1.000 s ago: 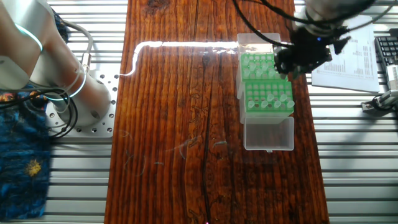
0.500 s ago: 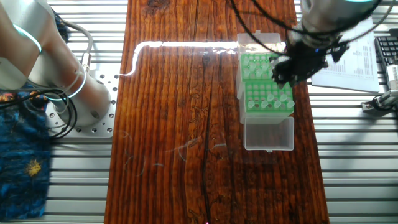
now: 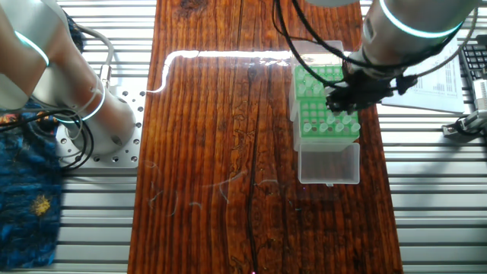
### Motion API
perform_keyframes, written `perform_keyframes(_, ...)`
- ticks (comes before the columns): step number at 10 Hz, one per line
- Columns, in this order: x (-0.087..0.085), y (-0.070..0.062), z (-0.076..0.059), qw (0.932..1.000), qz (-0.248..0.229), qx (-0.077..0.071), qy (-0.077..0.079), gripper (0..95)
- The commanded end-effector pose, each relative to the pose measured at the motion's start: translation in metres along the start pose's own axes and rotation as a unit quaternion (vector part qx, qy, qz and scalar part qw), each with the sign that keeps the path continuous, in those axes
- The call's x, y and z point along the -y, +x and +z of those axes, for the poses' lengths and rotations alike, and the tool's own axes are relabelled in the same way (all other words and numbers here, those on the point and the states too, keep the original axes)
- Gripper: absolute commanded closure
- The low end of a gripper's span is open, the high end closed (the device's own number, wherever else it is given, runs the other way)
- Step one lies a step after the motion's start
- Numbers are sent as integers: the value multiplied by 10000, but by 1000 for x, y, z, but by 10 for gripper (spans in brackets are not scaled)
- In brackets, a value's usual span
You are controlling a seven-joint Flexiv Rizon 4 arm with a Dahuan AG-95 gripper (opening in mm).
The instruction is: Transfer all large pipette tips from one holder to another
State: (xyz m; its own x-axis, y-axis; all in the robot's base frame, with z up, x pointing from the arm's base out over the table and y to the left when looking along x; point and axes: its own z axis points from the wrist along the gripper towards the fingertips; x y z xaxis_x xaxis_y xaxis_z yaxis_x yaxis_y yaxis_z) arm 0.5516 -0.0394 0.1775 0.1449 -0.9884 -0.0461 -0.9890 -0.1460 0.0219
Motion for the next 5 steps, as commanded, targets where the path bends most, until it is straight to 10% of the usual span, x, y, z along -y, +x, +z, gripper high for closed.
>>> perform_keyframes(1, 0, -1, 3, 10000, 55, -64, 1, 760)
perform_keyframes(5, -6, -3, 12, 9999, 91, -103, 2, 760)
